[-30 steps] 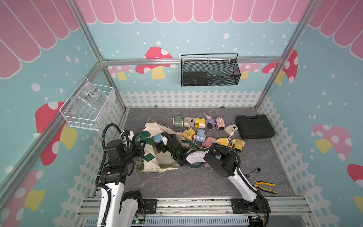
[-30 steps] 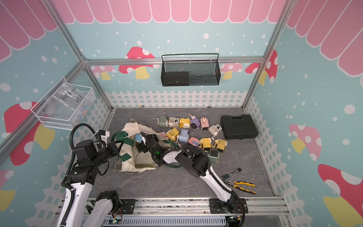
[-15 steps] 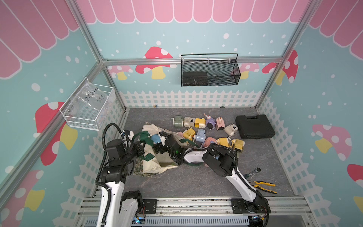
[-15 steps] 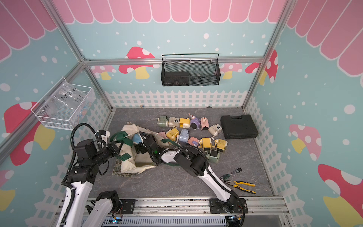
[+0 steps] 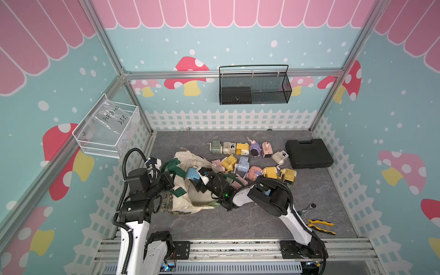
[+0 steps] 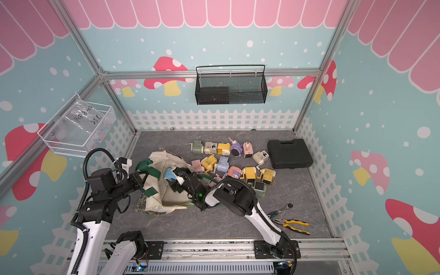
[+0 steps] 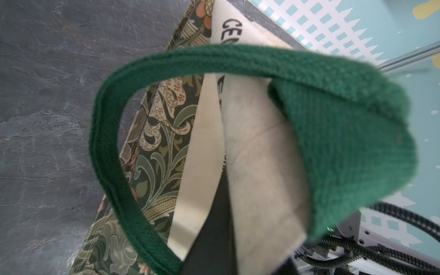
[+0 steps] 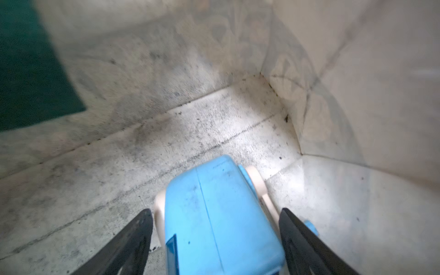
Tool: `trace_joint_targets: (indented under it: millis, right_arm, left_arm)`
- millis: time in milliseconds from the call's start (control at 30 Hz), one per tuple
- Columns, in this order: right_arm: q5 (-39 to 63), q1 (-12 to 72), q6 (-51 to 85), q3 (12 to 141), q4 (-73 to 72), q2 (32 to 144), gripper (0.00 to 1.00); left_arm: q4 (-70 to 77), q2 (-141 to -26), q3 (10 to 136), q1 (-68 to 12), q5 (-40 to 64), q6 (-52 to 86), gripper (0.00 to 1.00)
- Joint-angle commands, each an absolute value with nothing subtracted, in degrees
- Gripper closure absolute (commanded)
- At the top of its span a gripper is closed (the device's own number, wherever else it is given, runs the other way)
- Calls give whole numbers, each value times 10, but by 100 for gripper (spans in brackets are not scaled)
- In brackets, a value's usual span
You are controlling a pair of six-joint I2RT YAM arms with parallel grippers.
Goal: Take out the pencil sharpeners from the tote bags
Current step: Pick up the pencil sharpener from the canvas bag.
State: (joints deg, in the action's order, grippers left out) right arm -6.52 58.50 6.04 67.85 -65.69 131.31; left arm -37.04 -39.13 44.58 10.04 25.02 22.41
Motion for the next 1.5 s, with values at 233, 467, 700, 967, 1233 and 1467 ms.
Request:
trace_joint_targets:
  millis: [233,467,700,967,1233,1467]
  right_arm:
    - [-95,589,-15,624,-734,1296,16]
    - [-35,589,-8,607,-672,1290,11]
    - [-7,590,-26,674,-537,1306,11]
    - [8,590,-49,747,-510,1348,11]
    - [63,589,-46,807,-454,1382,18]
    - [75,590,-32,765,-493,1357,32]
  left_arm:
    - [-362,-379,457,105,201,187,100]
    - [-358,-382,461,105,210,180,100]
    - [-343,-394,470,104,246,172,100]
    - [-328,-396,469,91,303,166,100]
    - [-330,-390,470,75,304,157,100]
    - [-329,-390,464,73,295,158,100]
